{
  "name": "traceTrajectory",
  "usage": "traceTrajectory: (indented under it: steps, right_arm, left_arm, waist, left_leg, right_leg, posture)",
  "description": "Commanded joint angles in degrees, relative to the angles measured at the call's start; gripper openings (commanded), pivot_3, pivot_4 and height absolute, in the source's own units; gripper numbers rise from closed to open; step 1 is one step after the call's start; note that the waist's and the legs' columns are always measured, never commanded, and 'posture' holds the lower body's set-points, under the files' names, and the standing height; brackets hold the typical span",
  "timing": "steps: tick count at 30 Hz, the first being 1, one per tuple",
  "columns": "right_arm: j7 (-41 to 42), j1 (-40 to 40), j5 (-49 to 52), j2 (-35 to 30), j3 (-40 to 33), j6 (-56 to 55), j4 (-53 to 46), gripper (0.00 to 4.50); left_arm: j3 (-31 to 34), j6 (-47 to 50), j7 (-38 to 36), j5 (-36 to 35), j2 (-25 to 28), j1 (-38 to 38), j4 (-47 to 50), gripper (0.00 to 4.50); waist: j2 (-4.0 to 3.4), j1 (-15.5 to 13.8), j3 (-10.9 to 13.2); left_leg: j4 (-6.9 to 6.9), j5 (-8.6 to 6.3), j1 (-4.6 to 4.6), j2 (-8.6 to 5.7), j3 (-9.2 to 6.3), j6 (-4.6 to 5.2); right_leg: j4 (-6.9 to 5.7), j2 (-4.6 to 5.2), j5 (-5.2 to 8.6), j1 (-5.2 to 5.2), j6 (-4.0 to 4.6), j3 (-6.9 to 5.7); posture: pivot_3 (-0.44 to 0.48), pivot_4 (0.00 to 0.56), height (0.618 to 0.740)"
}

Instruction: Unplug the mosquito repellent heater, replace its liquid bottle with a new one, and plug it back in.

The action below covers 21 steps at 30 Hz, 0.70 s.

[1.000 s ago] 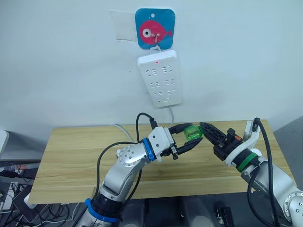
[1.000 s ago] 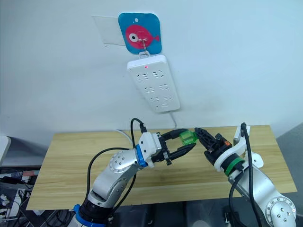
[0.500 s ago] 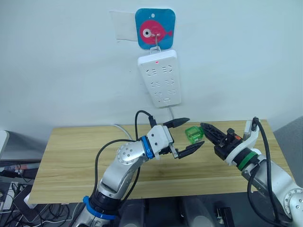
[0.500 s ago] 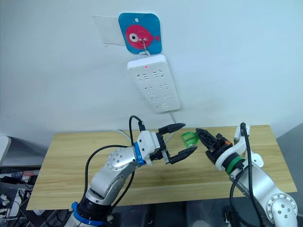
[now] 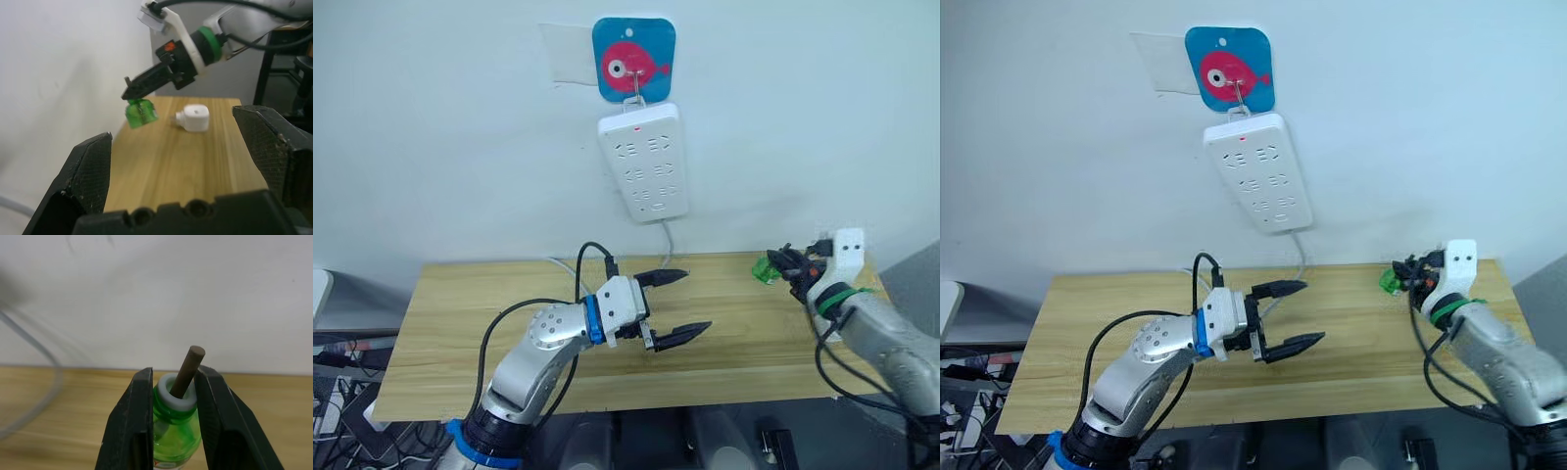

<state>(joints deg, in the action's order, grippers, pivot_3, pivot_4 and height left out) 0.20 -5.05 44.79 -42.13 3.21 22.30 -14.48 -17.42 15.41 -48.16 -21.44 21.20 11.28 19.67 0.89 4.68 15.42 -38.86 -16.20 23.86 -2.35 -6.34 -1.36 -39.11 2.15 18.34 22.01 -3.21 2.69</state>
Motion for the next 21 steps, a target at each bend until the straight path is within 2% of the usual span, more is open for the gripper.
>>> traceTrajectory:
  steps: [1,7,15,21]
  right_arm:
    - [3.6,0.6,-23.9,2.9,6.7,-18.2,7.0,0.8]
    - [2.3,0.0,-37.4,10.0,4.3,-33.0,19.0,0.8]
    - [3.9,-1.2,-40.7,17.5,0.5,-40.8,32.0,0.8]
    - [4.2,-3.5,-42.8,19.9,-1.4,-45.2,40.9,0.8]
  left_arm:
    - [-2.1,-4.5,-0.9,2.3,-1.1,-1.5,-1.7,4.48]
    - [-1.1,-6.5,0.5,3.6,-2.6,-0.6,-4.0,4.48]
    - [0.3,-5.8,1.1,3.8,-3.0,0.7,-5.7,4.48]
    - [-1.1,-5.7,-0.3,4.3,-2.0,0.2,-4.2,4.48]
  waist:
    - [0.0,0.0,0.0]
    - [-0.01,0.1,0.0]
    - [-0.01,0.1,0.0]
    - [-0.02,0.1,0.0]
  left_leg:
    - [0.0,0.01,0.0,-0.01,0.03,-0.01]
    - [0.0,0.05,-0.01,0.0,0.07,-0.09]
    - [-0.01,0.05,-0.1,0.02,0.08,-0.08]
    - [-0.03,0.05,-0.12,0.0,0.13,-0.1]
  right_leg:
    - [-0.01,0.02,0.0,0.01,0.0,0.02]
    - [-0.16,0.04,0.0,0.08,0.0,0.07]
    - [-0.39,0.02,0.0,0.09,0.01,0.07]
    - [-0.45,0.03,0.0,0.11,0.01,0.14]
  posture:
    - [-0.114,0.28,0.74]
    - [-0.11,0.281,0.74]
    - [-0.096,0.277,0.74]
    - [-0.076,0.29,0.74]
